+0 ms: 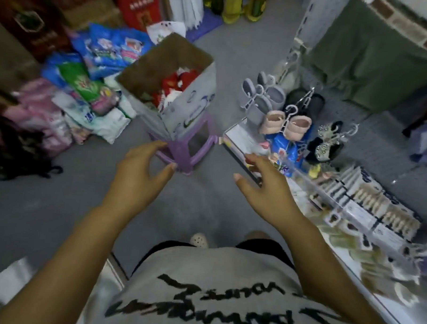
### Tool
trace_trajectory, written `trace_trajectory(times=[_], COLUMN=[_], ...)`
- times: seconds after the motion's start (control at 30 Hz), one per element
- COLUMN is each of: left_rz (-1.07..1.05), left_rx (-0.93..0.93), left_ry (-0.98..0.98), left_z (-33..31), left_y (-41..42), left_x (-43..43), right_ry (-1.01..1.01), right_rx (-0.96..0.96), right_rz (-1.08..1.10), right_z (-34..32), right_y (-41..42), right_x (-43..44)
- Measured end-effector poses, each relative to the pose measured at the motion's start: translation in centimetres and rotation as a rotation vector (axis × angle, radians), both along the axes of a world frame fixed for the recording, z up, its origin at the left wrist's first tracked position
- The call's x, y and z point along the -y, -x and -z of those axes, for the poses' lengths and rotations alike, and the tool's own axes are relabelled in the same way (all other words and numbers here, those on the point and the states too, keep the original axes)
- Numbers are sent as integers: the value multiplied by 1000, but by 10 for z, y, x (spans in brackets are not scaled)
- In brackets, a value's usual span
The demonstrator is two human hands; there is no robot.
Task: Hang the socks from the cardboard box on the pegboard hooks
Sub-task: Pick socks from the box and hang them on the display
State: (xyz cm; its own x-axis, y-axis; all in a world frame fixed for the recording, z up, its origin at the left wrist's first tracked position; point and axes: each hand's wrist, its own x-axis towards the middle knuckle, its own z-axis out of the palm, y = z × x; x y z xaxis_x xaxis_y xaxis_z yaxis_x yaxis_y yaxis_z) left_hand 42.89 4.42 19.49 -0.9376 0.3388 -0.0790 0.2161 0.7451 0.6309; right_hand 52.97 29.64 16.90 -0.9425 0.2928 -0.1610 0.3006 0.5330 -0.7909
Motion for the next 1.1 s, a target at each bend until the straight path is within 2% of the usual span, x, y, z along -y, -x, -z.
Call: trace_trajectory(times=[0.23,0.47,0.7,0.87,0.97,1.1], left_rz=[-235,-355,-516,-631,-674,-788], left_rx=[50,97,250,372,479,572], left_ry=[-35,-7,11,29,47,-50], left_z=[40,71,87,128,160,202], left_y=[57,138,241,312,340,372], left_x=[51,55,37,34,29,23], right_ry=[-96,-116,-158,-186,-155,-181], right_rx=[128,139,182,260,355,489], right_rz=[-187,-367,-571,-704,-721,-683], right_z=[19,52,76,112,143,197], right_y=[93,230,391,495,539,585], right_x=[19,26,13,17,29,42])
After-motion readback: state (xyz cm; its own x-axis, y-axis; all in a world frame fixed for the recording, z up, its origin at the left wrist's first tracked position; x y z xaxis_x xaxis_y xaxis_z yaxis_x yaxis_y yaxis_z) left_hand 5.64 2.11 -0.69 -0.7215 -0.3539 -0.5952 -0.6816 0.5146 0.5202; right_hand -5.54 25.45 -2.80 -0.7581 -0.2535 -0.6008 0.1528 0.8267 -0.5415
